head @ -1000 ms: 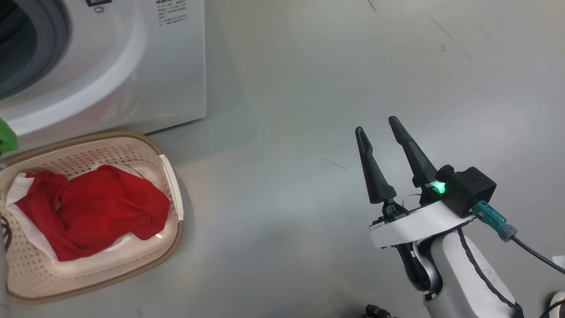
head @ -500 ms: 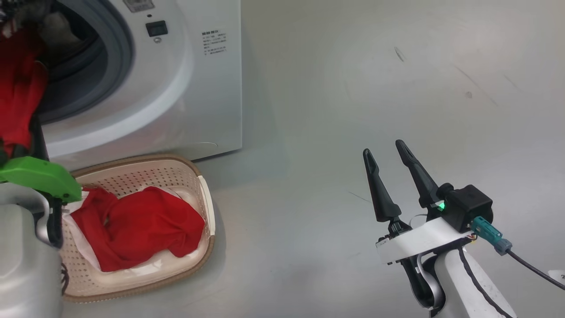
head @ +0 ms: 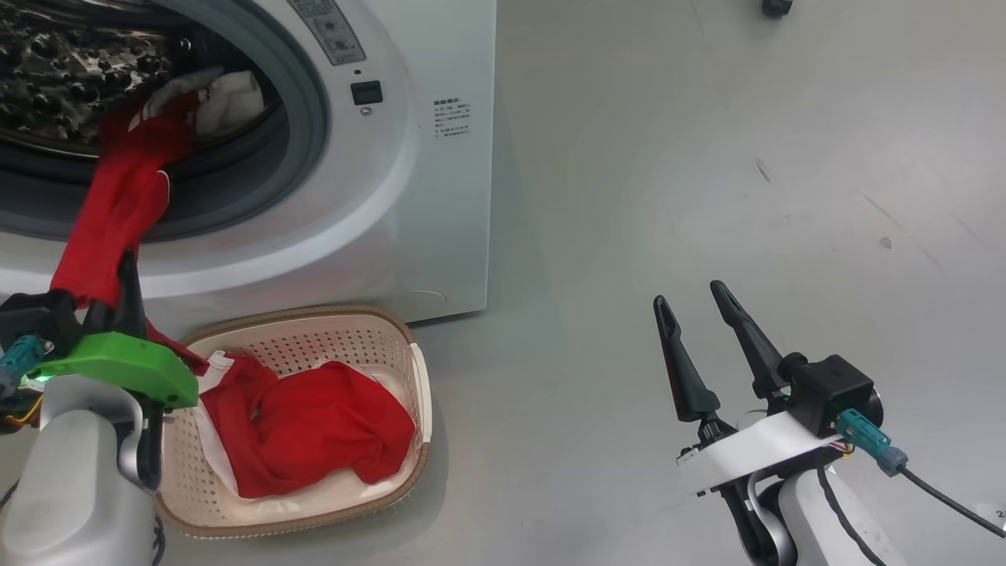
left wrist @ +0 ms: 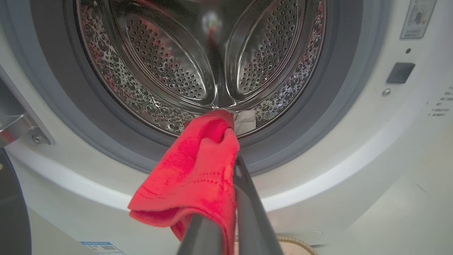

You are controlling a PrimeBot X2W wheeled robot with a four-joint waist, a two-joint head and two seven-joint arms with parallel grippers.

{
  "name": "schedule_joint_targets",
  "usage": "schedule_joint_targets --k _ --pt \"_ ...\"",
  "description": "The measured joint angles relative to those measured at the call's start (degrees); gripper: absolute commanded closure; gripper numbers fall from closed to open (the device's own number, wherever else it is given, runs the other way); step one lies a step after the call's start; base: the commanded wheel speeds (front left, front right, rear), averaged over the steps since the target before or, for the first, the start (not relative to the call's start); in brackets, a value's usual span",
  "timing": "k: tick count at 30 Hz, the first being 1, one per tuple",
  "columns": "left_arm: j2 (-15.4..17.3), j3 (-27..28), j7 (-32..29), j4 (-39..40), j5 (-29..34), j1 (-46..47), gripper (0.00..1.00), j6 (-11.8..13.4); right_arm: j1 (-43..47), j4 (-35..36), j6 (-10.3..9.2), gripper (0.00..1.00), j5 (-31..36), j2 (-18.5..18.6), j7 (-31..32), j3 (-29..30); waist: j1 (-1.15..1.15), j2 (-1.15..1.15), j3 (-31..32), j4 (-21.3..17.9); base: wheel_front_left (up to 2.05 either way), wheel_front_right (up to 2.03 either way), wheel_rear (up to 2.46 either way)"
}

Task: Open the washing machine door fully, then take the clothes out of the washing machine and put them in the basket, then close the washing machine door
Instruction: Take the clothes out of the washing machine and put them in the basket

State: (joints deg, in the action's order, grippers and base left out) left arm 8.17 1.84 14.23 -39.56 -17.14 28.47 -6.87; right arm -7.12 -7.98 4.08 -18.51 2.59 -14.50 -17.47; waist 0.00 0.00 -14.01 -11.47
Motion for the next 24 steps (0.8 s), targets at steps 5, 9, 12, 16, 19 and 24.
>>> schedule_joint_targets --k 5,9,12,16,19,24 --pt "-0.1 0.7 0.0 3.8 -1.3 -1.6 1.0 0.0 0.8 0.0 0.38 0.0 0.0 0.0 0.0 0.4 0.0 0.0 1.6 1.4 0.0 0.0 0.0" --pt "0.0 2.3 0.0 9.6 -2.0 -1.9 1.0 0.0 0.8 0.1 0.41 0.0 0.0 0.0 0.0 0.4 0.0 0.0 2.3 2.1 0.0 0.0 0.0" --pt "0.0 3.7 0.1 15.7 -2.0 -1.9 1.0 0.0 0.8 0.1 0.52 0.0 0.0 0.0 0.0 0.5 0.0 0.0 2.4 2.3 0.0 0.0 0.0" --pt "0.0 5.0 0.2 21.7 -1.8 -2.0 1.0 0.0 0.8 0.1 0.56 0.0 0.0 0.0 0.0 0.5 0.0 0.0 2.5 2.5 0.0 0.0 0.0" --pt "0.0 5.9 0.2 25.6 -1.6 -2.5 1.0 0.0 0.8 0.2 0.57 0.0 0.0 0.0 0.0 0.5 0.0 0.0 2.5 2.4 0.0 0.0 0.0" --pt "-0.3 7.4 0.3 32.7 -1.2 -3.0 1.0 -0.1 0.9 0.3 0.59 0.0 0.0 0.0 0.0 0.7 0.0 0.0 2.4 2.1 0.0 0.0 0.0"
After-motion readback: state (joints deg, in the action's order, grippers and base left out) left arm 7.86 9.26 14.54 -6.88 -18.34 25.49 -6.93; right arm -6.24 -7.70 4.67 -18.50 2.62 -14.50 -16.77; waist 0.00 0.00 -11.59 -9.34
